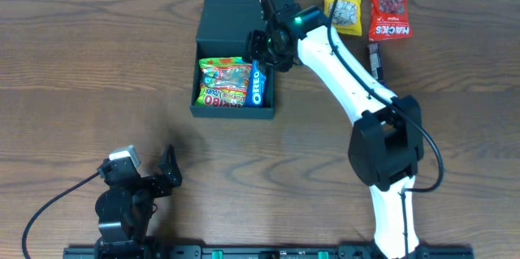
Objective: Pack container
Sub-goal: 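Grasp the blue Oreo pack with right gripper, place in box, then grasp the yellow candy bag with right gripper, drop into box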
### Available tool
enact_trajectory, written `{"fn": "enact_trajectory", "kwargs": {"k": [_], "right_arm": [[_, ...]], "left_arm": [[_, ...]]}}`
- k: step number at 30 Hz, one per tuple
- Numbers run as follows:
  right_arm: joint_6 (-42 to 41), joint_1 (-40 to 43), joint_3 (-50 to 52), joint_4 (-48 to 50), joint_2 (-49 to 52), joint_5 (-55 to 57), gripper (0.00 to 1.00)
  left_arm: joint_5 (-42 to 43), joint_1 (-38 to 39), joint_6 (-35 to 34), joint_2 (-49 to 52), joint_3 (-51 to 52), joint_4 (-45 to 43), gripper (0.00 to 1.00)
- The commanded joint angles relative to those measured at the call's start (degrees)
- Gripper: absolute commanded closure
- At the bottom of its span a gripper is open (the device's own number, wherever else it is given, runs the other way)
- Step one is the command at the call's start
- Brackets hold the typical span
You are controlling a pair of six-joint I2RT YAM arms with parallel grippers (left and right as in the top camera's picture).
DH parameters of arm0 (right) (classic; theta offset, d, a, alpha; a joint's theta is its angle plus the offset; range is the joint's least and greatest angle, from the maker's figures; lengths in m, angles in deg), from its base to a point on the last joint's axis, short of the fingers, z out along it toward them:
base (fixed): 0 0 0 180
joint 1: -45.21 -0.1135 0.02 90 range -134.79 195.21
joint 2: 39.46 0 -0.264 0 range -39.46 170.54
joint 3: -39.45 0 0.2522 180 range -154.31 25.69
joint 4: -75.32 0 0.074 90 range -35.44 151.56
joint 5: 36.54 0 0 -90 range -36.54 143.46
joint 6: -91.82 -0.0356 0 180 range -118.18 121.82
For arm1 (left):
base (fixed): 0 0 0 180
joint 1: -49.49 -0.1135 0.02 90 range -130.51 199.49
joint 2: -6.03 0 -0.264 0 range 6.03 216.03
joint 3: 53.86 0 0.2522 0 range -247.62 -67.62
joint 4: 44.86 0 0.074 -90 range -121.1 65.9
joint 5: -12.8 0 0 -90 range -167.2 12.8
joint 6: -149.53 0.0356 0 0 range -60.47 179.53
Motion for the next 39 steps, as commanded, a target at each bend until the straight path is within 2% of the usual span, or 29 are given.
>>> {"fn": "enact_trajectory", "kwargs": {"k": [1,4,6,8,11,13,17,20,23,28,39], "right_arm": [[4.8,0.2,-0.3,0.9,-6.0,-0.6,0.35],[12.7,0.2,-0.3,1.8,-9.3,-0.1,0.34],[16.9,0.2,-0.3,1.7,-11.0,2.8,0.30],[17.9,0.2,-0.3,1.9,-11.8,7.4,0.01],[23.8,1.4,-0.3,5.2,-12.0,15.1,0.01],[24.0,3.7,-0.3,8.3,-12.0,18.6,0.01],[25.6,10.8,-0.3,15.1,-11.2,19.5,0.01],[25.8,18.4,-0.3,23.6,-8.4,19.5,0.03],[27.2,22.5,-0.3,31.0,-4.7,19.3,0.05],[28.2,24.9,-0.3,39.6,2.7,19.3,0.08],[28.1,24.8,-0.3,48.9,16.1,19.1,0.06]], "left_arm": [[-0.1,-0.3,-0.2,-0.3,1.0,0.3,0.05],[-0.1,-0.3,-0.2,-0.3,1.0,0.3,0.05],[-0.1,-0.3,-0.2,-0.3,1.0,0.3,0.05],[-0.1,-0.3,-0.2,-0.3,1.0,0.3,0.05],[-0.1,-0.3,-0.2,-0.3,1.0,0.3,0.05],[-0.1,-0.3,-0.2,-0.3,1.0,0.3,0.05],[-0.1,-0.3,-0.2,-0.3,1.0,0.3,0.05],[-0.1,-0.3,-0.2,-0.3,1.0,0.3,0.05],[-0.1,-0.3,-0.2,-0.3,1.0,0.3,0.05],[-0.1,-0.3,-0.2,-0.3,1.0,0.3,0.05],[-0.1,-0.3,-0.2,-0.3,1.0,0.3,0.05]]}}
